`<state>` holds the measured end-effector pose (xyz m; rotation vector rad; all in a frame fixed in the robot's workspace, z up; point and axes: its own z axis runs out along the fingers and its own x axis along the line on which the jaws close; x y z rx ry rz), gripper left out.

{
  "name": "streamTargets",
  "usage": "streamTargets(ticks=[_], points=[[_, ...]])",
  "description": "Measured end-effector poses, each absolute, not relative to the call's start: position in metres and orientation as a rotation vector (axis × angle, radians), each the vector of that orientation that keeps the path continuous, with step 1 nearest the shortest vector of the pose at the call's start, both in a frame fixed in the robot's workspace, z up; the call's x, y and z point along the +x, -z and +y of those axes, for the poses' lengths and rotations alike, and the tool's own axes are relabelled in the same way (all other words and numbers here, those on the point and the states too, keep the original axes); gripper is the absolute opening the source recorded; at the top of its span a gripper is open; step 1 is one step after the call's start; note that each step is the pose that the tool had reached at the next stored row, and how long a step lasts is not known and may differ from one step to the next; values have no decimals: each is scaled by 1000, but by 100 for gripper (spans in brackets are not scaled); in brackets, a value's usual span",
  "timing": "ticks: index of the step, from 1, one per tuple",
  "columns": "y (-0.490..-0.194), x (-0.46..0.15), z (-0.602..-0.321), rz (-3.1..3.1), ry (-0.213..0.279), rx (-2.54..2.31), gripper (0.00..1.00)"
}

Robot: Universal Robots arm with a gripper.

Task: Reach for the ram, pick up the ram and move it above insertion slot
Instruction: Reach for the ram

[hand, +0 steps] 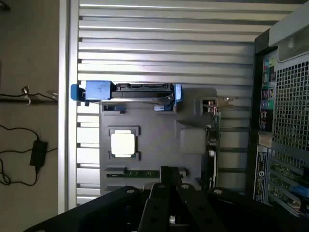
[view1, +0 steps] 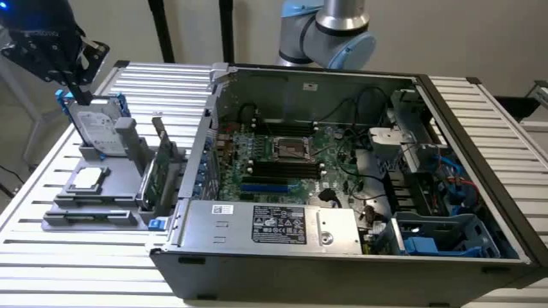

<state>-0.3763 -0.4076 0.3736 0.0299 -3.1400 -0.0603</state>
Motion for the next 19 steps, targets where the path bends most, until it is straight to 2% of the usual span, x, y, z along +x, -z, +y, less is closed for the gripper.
streamTargets(ticks=[16, 19], points=[[-374, -376, -408, -3140, 61, 30, 11], [-373, -376, -417, -3140, 62, 30, 11]])
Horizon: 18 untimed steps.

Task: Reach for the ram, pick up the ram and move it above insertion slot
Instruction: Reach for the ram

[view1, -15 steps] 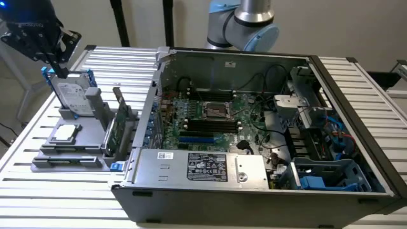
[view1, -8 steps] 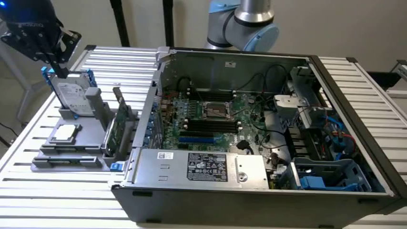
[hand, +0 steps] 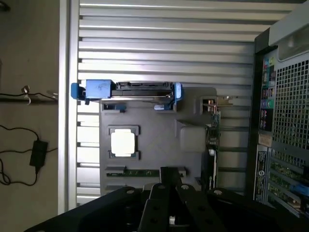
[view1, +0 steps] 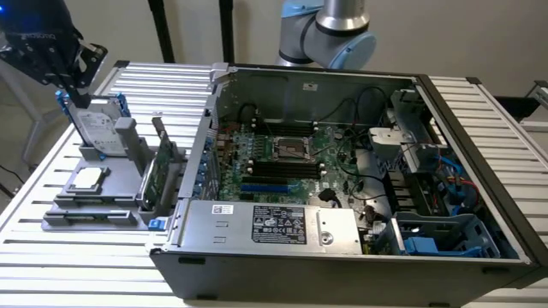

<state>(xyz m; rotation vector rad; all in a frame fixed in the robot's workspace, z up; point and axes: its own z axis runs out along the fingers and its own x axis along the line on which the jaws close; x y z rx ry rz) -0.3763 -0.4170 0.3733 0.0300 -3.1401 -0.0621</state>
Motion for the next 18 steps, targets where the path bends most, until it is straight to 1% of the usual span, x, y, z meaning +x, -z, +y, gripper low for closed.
streamTargets(ticks=[15, 18], points=[[-367, -376, -485, -3140, 62, 30, 11], [-367, -376, -486, -3140, 62, 30, 11]])
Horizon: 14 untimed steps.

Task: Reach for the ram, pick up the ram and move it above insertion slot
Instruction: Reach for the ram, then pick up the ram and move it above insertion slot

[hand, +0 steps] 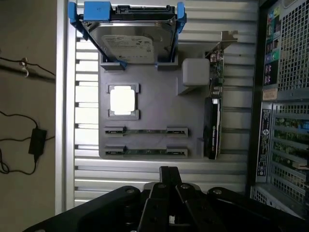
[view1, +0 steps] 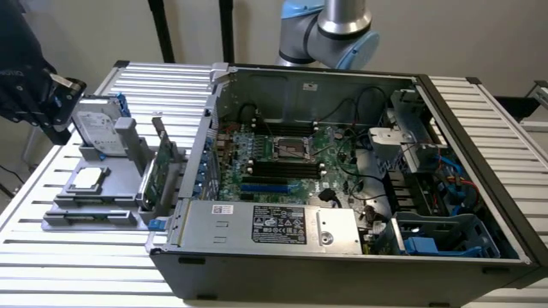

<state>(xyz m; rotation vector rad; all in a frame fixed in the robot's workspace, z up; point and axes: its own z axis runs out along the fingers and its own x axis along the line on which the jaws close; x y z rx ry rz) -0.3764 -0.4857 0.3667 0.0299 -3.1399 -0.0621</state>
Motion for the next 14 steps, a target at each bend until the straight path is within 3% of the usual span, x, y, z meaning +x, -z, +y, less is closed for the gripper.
streamTargets(ticks=[14], points=[[-367, -376, -486, -3117, 62, 348, 11]])
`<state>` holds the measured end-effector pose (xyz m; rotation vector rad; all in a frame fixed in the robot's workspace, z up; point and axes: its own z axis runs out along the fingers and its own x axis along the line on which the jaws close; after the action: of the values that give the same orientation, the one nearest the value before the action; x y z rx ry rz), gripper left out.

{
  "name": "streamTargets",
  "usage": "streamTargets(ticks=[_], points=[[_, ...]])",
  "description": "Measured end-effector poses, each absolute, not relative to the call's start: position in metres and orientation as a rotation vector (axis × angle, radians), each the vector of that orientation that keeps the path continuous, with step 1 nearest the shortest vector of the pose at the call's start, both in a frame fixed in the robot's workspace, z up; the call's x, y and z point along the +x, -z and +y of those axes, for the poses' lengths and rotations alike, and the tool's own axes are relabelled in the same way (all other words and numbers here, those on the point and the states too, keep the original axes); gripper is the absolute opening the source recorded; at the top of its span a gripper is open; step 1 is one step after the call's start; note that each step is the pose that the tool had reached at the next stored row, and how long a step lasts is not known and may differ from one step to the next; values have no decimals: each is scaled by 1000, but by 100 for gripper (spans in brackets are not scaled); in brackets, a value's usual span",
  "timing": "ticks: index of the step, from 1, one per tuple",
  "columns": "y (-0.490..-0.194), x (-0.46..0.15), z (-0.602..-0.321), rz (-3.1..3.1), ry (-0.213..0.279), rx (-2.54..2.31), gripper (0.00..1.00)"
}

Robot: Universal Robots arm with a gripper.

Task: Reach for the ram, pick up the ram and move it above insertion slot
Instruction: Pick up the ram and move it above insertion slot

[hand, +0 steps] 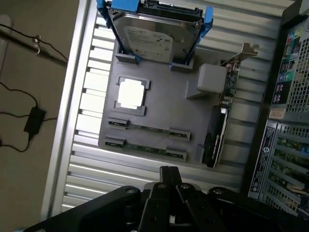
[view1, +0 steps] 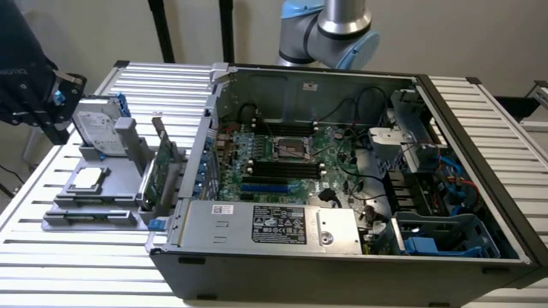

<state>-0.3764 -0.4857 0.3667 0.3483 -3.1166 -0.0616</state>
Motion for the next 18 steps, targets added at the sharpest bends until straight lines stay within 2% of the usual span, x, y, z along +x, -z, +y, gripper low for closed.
streamTargets(ticks=[18], points=[[-367, -376, -486, -3012, 59, 850, 11]])
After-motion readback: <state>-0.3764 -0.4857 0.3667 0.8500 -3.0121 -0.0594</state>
